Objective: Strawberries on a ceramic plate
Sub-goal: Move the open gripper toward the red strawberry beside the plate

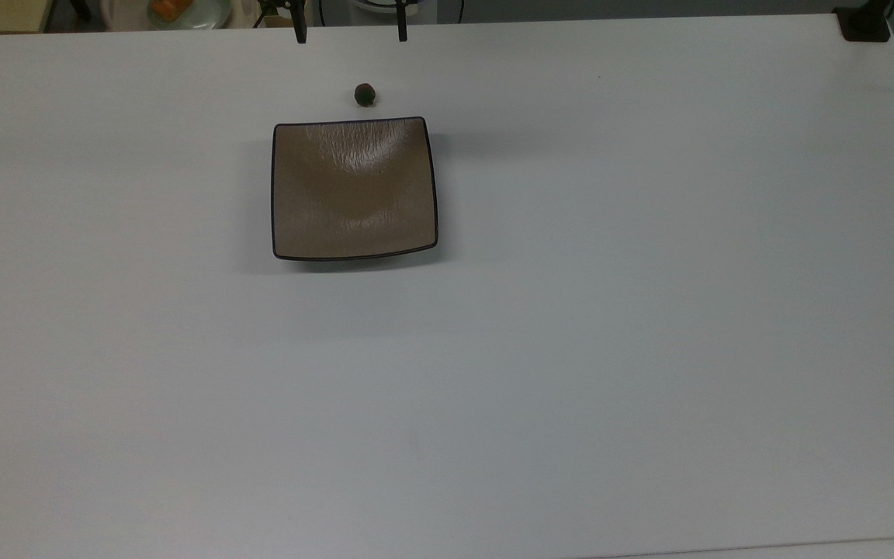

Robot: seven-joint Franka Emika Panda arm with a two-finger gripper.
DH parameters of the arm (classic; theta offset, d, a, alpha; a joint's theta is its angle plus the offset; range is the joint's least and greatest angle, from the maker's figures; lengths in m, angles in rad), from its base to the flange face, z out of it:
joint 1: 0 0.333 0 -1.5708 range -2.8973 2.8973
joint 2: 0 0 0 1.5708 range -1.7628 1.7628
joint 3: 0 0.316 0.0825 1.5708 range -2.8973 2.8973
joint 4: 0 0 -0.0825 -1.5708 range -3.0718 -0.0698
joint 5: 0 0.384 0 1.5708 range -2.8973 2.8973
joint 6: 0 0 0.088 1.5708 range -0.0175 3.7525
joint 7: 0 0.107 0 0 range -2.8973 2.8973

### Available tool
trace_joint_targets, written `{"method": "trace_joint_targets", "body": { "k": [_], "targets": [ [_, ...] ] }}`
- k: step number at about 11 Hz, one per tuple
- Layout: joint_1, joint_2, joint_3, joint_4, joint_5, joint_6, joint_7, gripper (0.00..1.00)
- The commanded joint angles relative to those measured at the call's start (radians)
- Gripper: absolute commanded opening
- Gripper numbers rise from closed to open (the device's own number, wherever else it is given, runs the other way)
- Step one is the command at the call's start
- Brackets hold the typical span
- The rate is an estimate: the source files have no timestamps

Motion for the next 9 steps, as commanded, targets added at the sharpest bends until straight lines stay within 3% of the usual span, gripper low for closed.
{"method": "trace_joint_targets", "body": {
  "k": [1, 9],
  "targets": [
    [0.016, -0.016, 0.006, -0.044, 0.021, 0.024, 0.012, 1.0],
    [0.017, -0.02, 0.006, -0.064, 0.019, 0.01, 0.003, 1.0]
  ]
}}
